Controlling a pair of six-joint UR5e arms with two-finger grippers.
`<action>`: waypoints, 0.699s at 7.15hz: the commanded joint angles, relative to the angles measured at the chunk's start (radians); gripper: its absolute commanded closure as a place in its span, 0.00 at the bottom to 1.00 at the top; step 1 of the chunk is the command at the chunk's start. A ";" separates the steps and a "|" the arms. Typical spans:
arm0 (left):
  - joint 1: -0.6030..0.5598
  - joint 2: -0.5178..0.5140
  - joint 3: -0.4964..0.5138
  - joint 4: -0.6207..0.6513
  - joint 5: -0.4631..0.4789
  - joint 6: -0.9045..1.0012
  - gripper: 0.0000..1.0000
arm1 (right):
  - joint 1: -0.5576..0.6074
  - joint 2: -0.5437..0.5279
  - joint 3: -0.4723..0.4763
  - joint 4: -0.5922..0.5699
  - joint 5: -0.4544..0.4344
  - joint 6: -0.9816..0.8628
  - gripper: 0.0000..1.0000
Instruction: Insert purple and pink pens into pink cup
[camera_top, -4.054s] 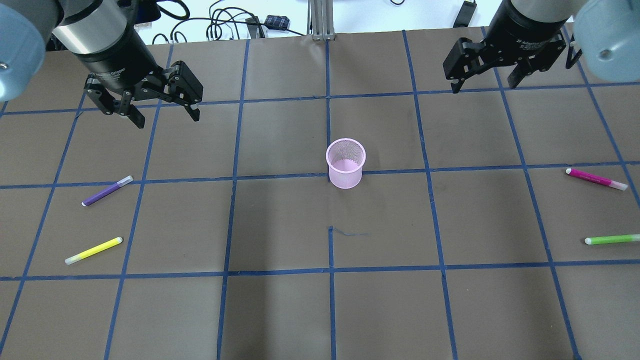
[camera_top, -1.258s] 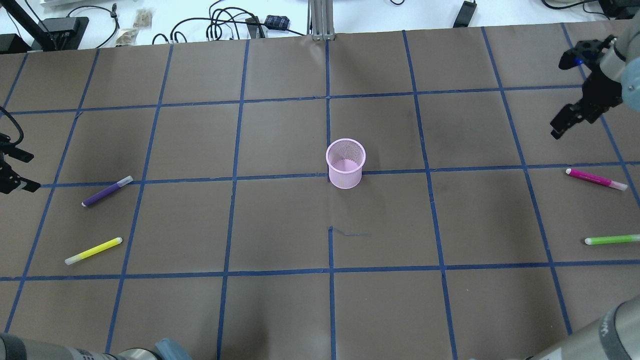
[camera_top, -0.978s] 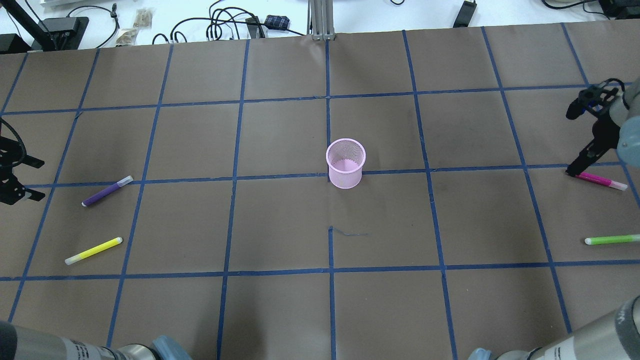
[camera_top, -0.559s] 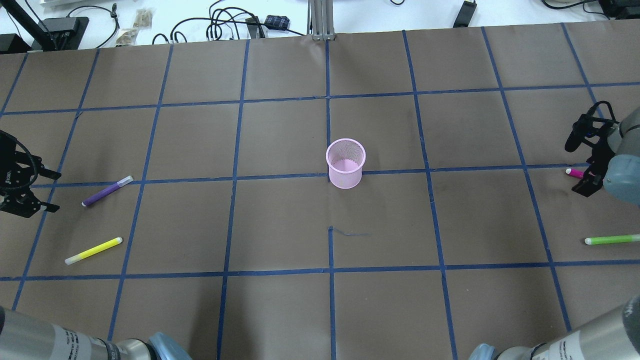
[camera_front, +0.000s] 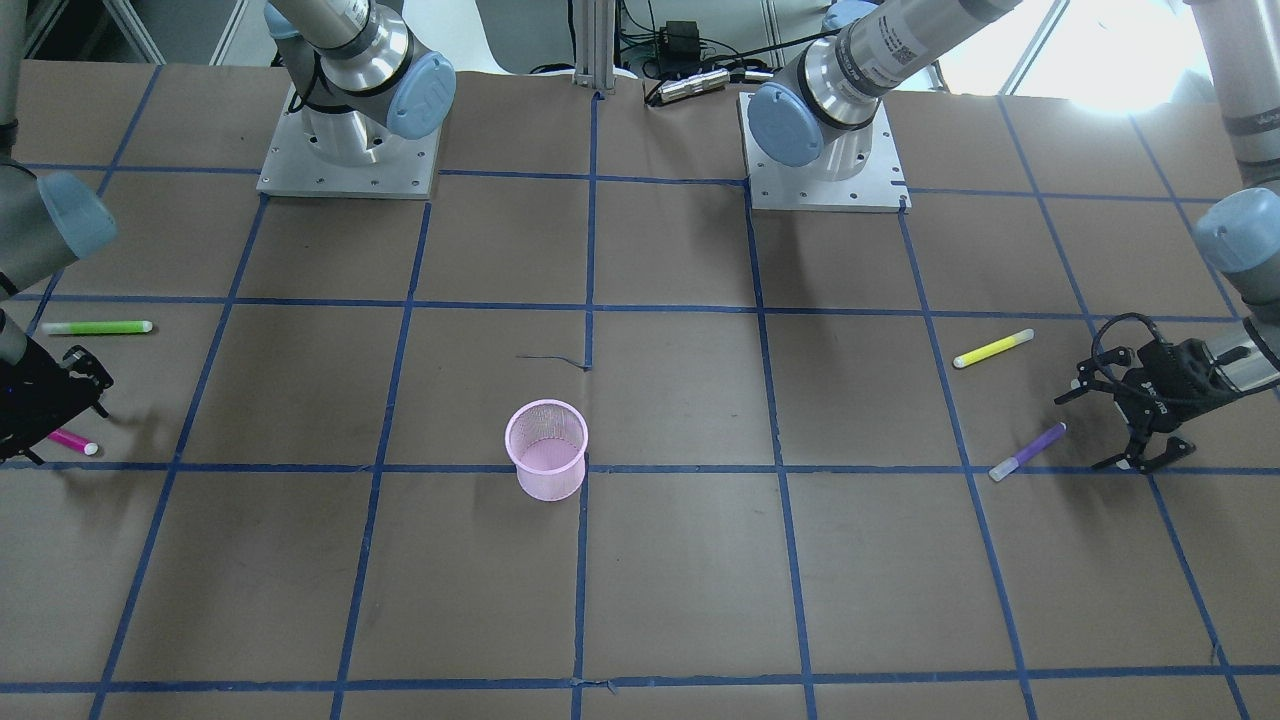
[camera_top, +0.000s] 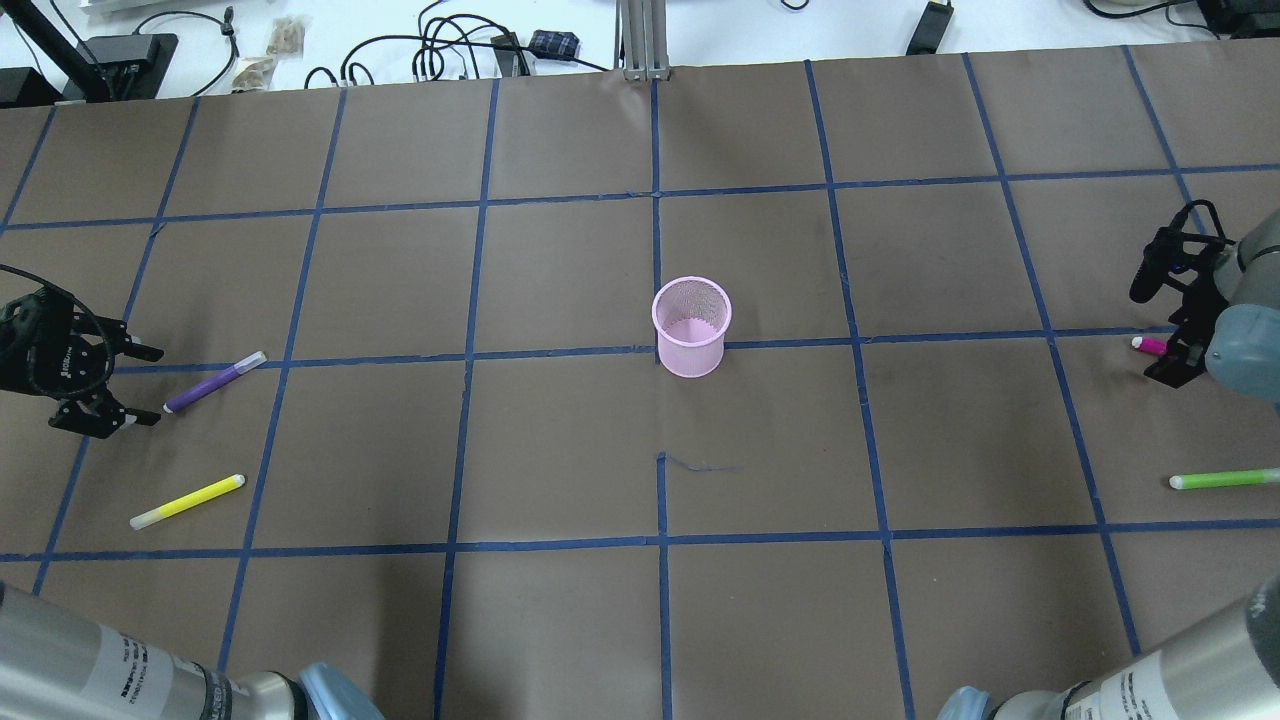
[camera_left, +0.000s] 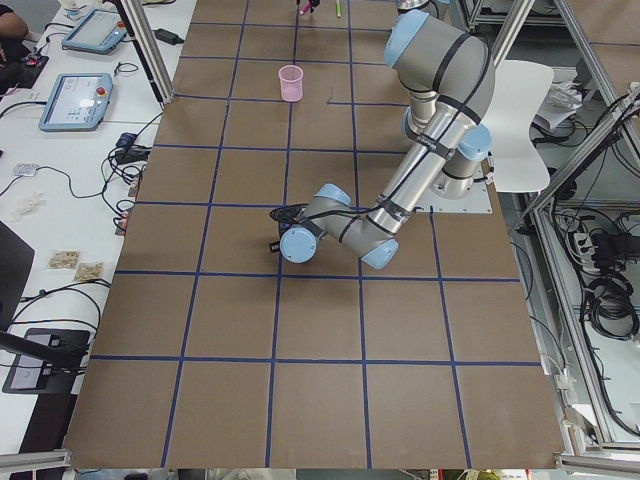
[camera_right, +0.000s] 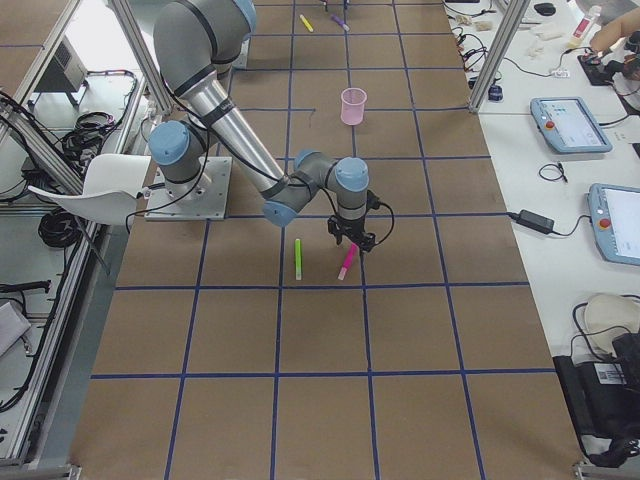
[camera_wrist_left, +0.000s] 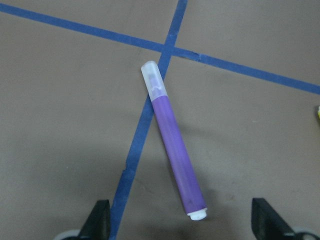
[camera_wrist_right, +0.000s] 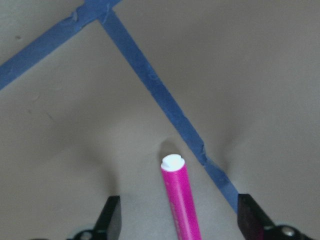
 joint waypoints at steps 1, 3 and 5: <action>0.000 -0.022 -0.001 0.009 -0.012 0.015 0.18 | 0.000 0.024 -0.008 0.005 0.002 -0.002 0.29; 0.002 -0.021 -0.001 0.011 -0.012 0.027 0.68 | 0.000 0.030 -0.011 0.005 0.002 0.003 0.48; 0.002 -0.021 -0.001 0.011 -0.013 0.025 1.00 | 0.000 0.027 -0.030 0.013 0.002 -0.005 0.89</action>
